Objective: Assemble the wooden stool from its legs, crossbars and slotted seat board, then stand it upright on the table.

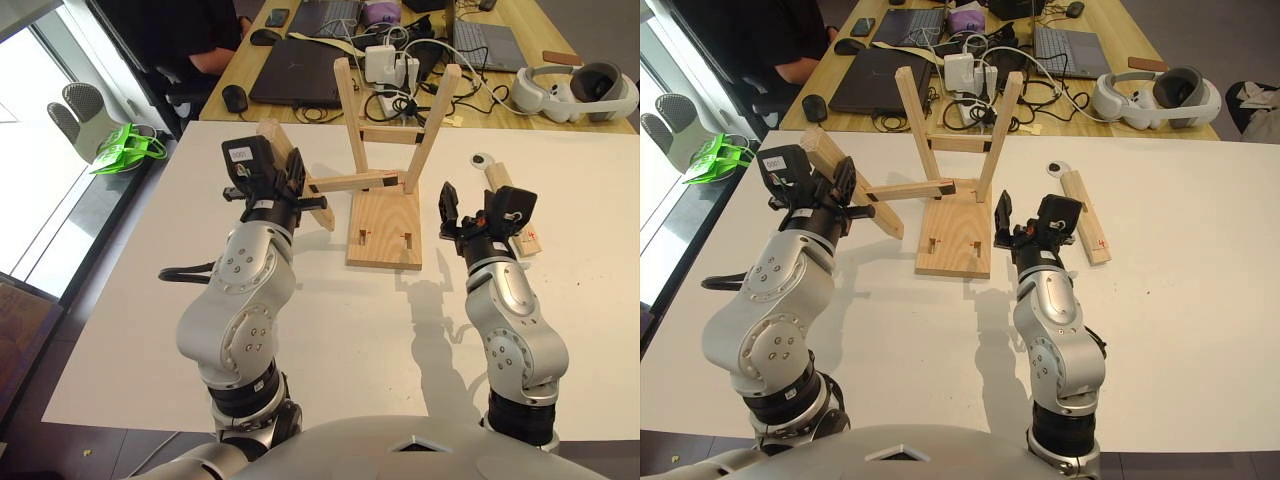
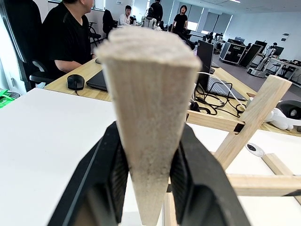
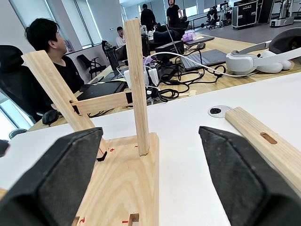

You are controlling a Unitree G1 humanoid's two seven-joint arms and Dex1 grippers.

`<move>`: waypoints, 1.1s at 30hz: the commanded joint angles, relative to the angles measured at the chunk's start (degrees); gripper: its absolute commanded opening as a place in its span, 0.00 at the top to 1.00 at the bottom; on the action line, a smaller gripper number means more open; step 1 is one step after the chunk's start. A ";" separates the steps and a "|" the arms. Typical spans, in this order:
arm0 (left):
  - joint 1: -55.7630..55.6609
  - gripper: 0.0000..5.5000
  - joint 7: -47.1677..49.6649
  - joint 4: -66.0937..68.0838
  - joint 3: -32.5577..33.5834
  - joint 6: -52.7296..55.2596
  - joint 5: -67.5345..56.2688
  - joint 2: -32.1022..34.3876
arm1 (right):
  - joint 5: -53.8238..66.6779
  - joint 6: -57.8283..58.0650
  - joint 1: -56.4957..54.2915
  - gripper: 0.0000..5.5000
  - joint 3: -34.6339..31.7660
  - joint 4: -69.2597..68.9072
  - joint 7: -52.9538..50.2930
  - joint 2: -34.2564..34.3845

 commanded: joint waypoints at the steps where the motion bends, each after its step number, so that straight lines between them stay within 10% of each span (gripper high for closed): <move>1: -0.29 0.81 -0.03 0.19 0.16 0.04 0.18 -2.82 | -0.34 0.56 0.71 0.31 0.28 0.16 -0.40 1.69; 33: -0.14 0.81 -0.07 0.02 0.28 0.16 0.28 -2.84 | -0.51 0.79 0.56 0.31 -0.13 0.16 -0.76 1.92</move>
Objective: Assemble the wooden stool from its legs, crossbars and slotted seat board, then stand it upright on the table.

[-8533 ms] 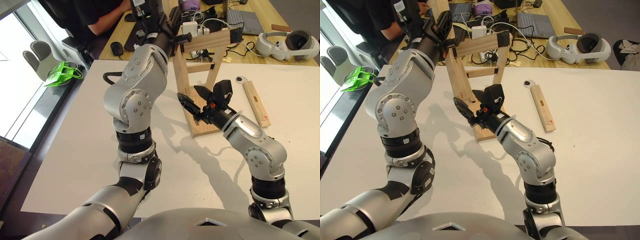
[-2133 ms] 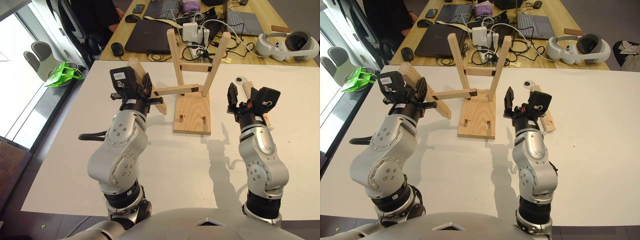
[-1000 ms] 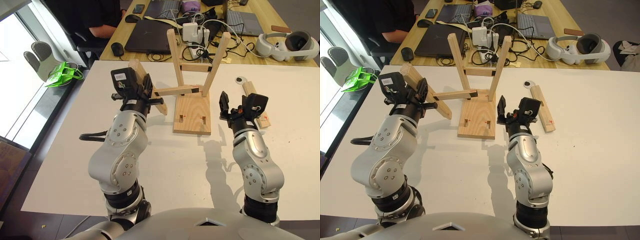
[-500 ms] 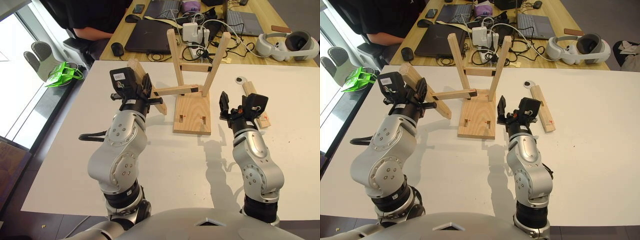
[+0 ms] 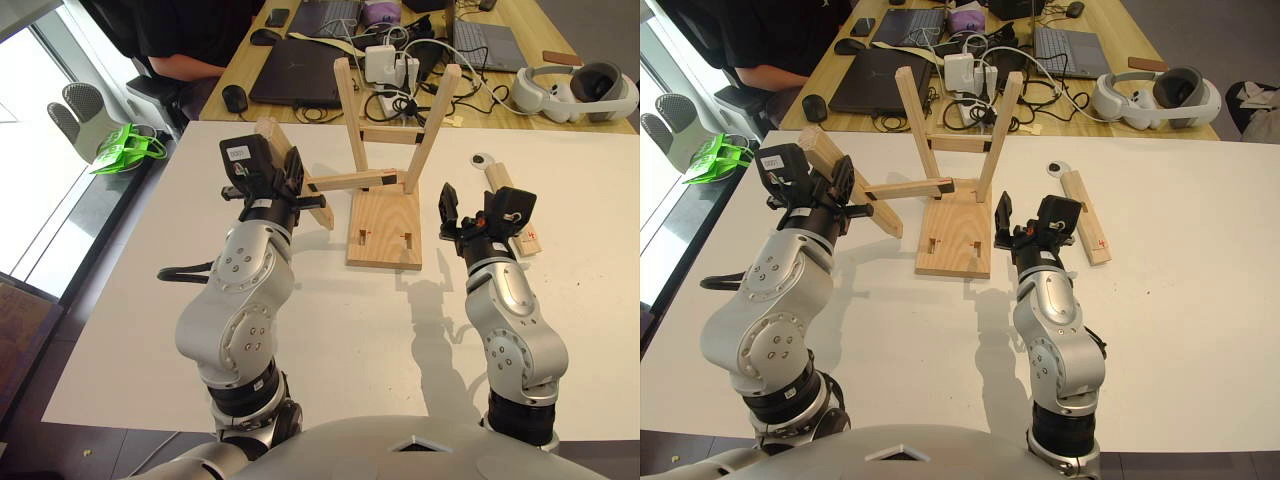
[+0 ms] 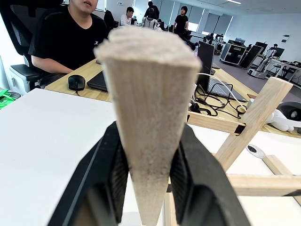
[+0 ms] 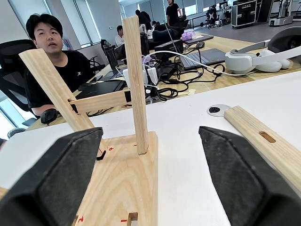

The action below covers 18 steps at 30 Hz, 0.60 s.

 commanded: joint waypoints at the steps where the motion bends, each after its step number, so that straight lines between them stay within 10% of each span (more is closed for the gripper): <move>1: 0.03 0.81 0.07 0.00 -0.18 0.13 0.28 -2.78 | -0.18 0.69 0.48 0.31 -0.13 0.10 -0.61 1.91; 18: 0.37 0.81 0.52 0.07 -0.75 -0.10 0.20 -3.53 | -0.09 1.33 0.56 0.31 -0.18 0.26 -0.66 1.89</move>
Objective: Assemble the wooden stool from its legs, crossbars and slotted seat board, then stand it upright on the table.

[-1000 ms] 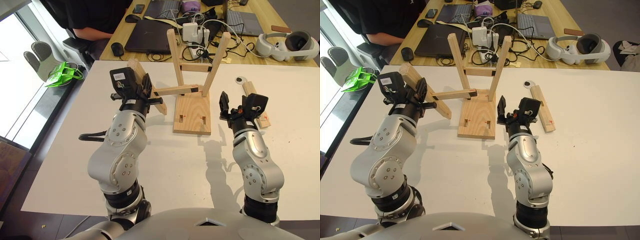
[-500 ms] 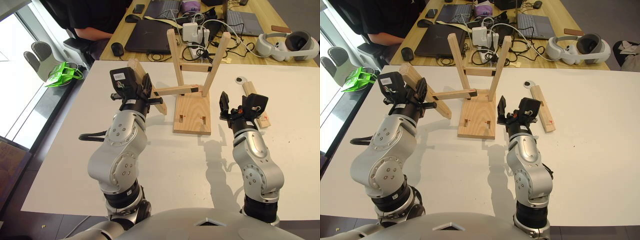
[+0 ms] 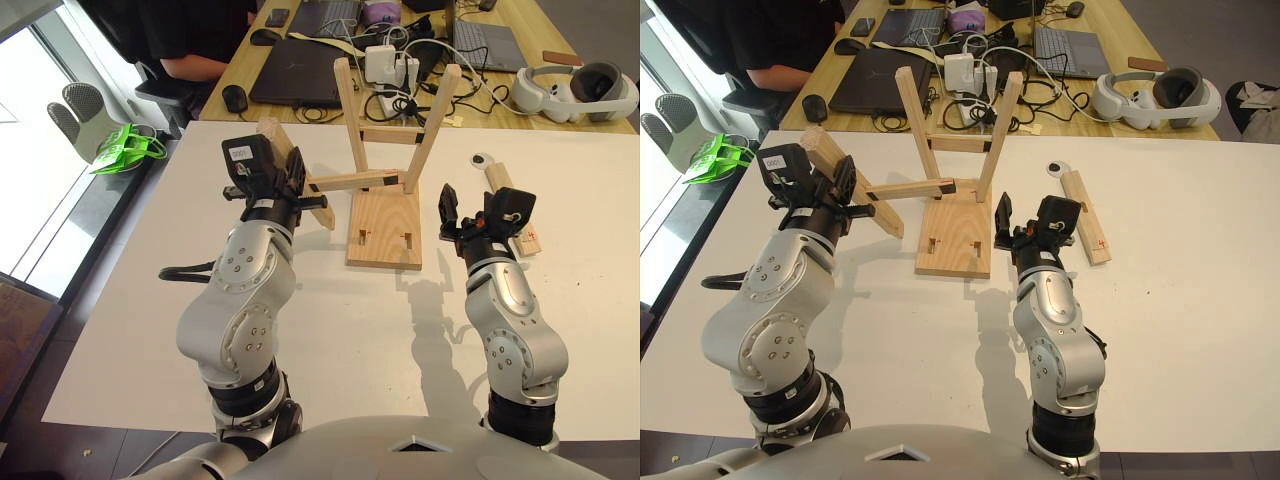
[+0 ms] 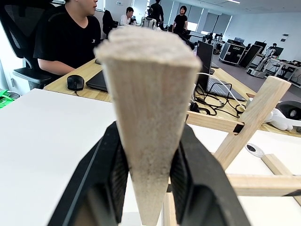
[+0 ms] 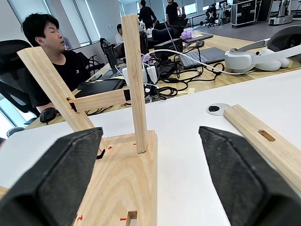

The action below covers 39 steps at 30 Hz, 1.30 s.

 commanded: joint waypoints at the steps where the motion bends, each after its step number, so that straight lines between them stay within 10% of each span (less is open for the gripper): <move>1: 0.31 0.81 0.32 0.08 -0.22 -0.11 0.18 -3.53 | -0.10 0.92 0.53 0.31 -0.15 0.29 -0.55 1.89; 39: -0.79 0.81 3.25 1.17 -0.81 -0.66 -2.77 -5.41 | 0.14 2.71 1.07 0.31 -0.79 1.14 -1.86 2.35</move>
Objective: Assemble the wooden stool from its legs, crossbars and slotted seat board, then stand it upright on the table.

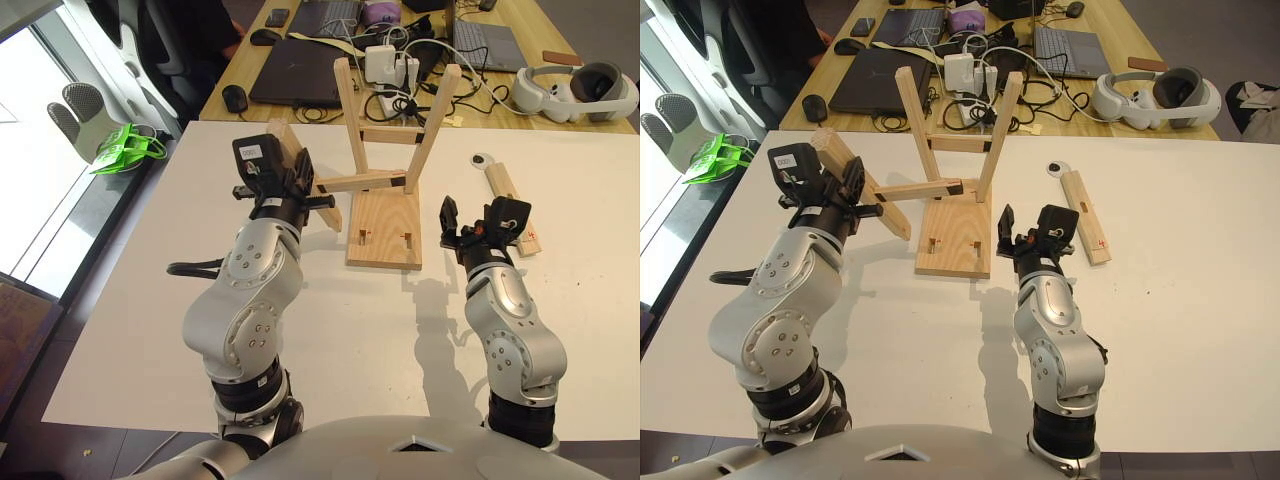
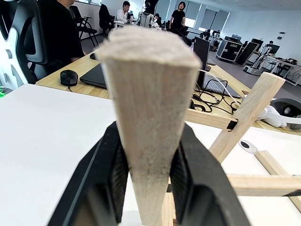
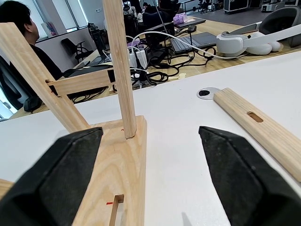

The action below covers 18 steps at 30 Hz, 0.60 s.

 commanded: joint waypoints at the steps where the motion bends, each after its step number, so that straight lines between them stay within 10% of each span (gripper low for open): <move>1: 0.03 0.81 0.61 -0.37 0.24 -0.60 -0.17 -5.17 | 0.07 0.71 0.02 0.31 -0.15 -0.02 -0.43 2.29; 18: 0.01 0.81 0.89 -0.29 0.28 -0.80 -0.40 -5.13 | 0.20 0.72 -0.03 0.31 -0.27 0.05 -0.81 2.30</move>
